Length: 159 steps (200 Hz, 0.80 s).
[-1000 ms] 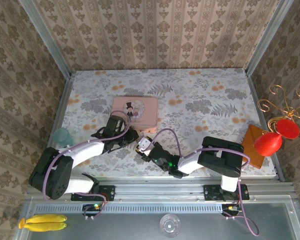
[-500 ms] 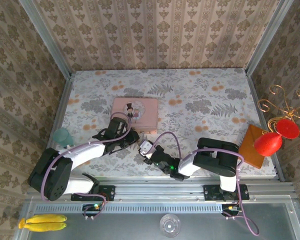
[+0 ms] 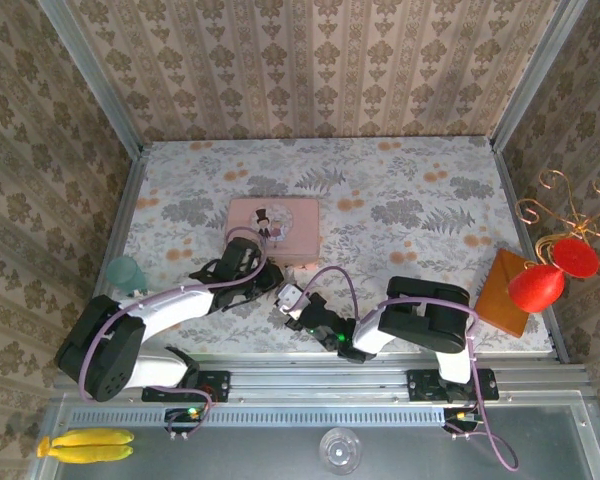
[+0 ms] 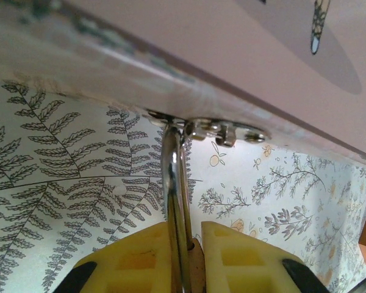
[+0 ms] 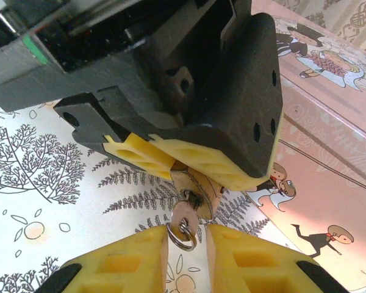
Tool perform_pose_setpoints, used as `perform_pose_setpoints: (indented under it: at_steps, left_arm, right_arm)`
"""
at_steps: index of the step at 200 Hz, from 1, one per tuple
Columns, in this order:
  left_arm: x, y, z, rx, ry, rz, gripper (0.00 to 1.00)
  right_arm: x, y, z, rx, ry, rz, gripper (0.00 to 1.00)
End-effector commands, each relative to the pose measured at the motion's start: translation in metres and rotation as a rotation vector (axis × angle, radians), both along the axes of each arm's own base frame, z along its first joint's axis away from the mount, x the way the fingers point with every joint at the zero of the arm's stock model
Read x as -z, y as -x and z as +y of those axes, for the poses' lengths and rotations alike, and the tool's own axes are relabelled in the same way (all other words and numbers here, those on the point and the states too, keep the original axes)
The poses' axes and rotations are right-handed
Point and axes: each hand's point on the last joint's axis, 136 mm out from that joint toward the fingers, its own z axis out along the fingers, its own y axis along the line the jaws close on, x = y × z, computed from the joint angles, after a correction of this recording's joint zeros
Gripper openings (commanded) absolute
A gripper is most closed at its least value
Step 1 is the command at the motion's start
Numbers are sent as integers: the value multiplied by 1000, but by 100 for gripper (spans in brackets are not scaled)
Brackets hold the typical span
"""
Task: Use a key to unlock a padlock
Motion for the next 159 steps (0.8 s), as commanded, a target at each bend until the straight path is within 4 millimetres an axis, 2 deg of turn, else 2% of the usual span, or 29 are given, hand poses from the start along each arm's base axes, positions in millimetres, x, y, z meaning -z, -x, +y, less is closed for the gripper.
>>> perform_pose_setpoints:
  at_steps: [1,88,105,127,159]
  left_arm:
    - [-20,-8,-13,21,47,-74,0]
    - [-18,-7,-29,50,67,-60,0]
    - [-18,-7,-30,52,70,-60,0]
    - [-19,-7,-31,51,77,-59,0]
    - [-19,-7,-31,49,85,-59,0]
  right_arm:
    - [-12,-5,3,35,-46,-32,22]
    - [-14,-7,1,58,-55,-40,25]
    - [-13,-8,1,60,-56,-38,23]
    - [-12,-10,1,77,-44,-36,15]
    - [-18,-16,-9,129,-104,-24,11]
